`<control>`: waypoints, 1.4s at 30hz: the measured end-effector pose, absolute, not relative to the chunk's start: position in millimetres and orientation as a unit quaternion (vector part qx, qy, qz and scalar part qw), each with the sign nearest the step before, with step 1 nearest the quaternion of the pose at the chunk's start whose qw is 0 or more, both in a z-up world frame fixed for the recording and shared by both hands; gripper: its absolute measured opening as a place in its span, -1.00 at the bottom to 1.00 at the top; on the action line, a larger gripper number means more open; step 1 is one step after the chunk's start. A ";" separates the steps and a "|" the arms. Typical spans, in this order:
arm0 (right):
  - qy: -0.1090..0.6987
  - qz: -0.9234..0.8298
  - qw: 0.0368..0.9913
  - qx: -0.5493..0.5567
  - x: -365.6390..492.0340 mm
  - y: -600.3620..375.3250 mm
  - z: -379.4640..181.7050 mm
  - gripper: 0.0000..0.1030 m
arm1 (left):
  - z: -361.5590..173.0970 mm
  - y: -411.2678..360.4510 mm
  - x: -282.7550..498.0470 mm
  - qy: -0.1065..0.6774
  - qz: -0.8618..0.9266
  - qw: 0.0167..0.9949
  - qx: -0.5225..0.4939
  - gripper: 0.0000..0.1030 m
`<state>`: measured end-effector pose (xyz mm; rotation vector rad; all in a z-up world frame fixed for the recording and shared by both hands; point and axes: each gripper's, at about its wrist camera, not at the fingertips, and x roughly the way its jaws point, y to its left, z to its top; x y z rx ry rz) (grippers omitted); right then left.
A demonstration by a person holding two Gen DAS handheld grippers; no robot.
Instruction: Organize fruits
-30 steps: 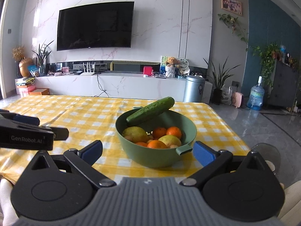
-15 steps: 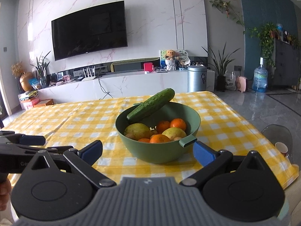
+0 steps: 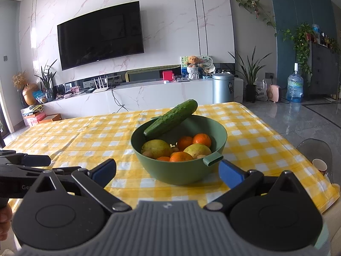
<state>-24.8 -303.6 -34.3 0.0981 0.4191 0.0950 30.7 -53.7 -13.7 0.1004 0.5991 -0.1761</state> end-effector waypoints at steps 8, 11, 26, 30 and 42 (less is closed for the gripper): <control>0.211 0.045 0.975 0.054 -23.1 -305.2 -34.7 0.92 | -10.8 -53.2 29.4 0.297 -0.087 0.950 0.044 0.82; 0.211 0.045 0.975 0.054 -23.6 -305.4 -34.5 0.92 | -10.0 -53.1 28.7 0.295 -0.088 0.951 0.043 0.82; 0.213 0.042 0.975 0.052 -22.3 -304.7 -35.3 0.92 | -9.3 -53.3 28.5 0.296 -0.089 0.950 0.041 0.82; 0.213 0.042 0.975 0.052 -22.2 -304.7 -35.4 0.92 | -9.2 -53.1 28.5 0.296 -0.089 0.950 0.040 0.82; 0.214 0.042 0.975 0.051 -22.3 -304.6 -35.2 0.92 | -9.8 -52.5 28.5 0.297 -0.088 0.950 0.040 0.82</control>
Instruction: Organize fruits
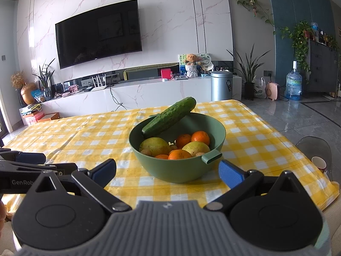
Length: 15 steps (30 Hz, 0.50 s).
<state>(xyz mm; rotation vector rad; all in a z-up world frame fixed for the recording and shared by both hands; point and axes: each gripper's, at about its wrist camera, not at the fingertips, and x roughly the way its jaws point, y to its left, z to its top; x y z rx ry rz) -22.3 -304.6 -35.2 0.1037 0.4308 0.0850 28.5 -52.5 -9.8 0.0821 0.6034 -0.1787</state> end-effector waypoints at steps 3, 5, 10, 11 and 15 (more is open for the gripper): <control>0.213 0.042 0.975 0.052 -22.2 -304.6 -35.1 0.92 | -9.9 -51.3 28.0 0.296 -0.087 0.950 0.040 0.82; 0.214 0.042 0.975 0.052 -22.2 -304.5 -35.1 0.92 | -9.8 -51.2 27.9 0.296 -0.087 0.950 0.040 0.82; 0.214 0.042 0.975 0.051 -22.2 -304.4 -35.0 0.92 | -9.2 -49.2 27.8 0.297 -0.087 0.950 0.039 0.82; 0.214 0.042 0.975 0.052 -22.2 -304.4 -35.0 0.92 | -9.1 -48.5 27.7 0.297 -0.087 0.950 0.038 0.82; 0.214 0.042 0.975 0.051 -22.2 -304.3 -35.0 0.92 | -7.8 -46.6 27.3 0.297 -0.086 0.950 0.038 0.82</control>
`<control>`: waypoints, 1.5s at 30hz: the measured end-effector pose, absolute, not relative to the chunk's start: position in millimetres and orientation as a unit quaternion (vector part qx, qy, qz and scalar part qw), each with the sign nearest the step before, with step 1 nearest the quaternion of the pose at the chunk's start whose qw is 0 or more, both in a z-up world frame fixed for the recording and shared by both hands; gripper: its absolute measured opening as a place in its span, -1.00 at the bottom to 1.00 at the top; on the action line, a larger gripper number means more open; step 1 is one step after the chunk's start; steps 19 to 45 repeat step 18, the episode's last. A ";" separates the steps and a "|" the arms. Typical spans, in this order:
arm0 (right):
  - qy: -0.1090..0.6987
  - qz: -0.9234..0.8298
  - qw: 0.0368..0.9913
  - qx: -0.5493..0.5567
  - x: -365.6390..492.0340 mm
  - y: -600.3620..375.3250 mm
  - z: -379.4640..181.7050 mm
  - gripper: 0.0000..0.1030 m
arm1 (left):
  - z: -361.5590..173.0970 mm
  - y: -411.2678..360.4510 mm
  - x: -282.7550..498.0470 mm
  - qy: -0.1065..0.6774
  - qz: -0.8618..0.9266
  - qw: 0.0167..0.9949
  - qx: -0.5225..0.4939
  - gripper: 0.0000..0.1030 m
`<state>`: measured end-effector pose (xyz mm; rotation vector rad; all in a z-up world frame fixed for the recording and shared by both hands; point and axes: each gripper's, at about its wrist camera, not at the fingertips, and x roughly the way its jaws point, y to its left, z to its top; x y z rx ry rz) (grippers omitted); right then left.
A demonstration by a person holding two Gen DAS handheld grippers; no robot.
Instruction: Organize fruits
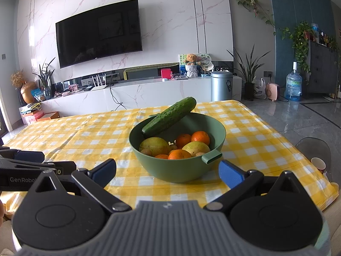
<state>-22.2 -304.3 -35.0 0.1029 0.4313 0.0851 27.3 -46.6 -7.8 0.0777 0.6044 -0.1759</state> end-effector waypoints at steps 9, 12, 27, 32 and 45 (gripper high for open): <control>0.214 0.042 0.975 0.050 -22.0 -304.4 -35.4 0.92 | -6.6 -46.0 27.0 0.298 -0.086 0.950 0.037 0.82; 0.214 0.042 0.975 0.050 -22.0 -304.3 -35.5 0.92 | -6.4 -46.3 26.5 0.298 -0.086 0.950 0.038 0.82; 0.214 0.042 0.975 0.050 -22.2 -304.5 -35.9 0.92 | -5.6 -44.8 24.0 0.293 -0.080 0.952 0.034 0.82; 0.214 0.042 0.975 0.050 -22.2 -304.5 -35.9 0.92 | -5.6 -44.8 24.0 0.293 -0.080 0.952 0.034 0.82; 0.214 0.042 0.975 0.050 -22.2 -304.5 -35.9 0.92 | -5.6 -44.8 24.0 0.293 -0.080 0.952 0.034 0.82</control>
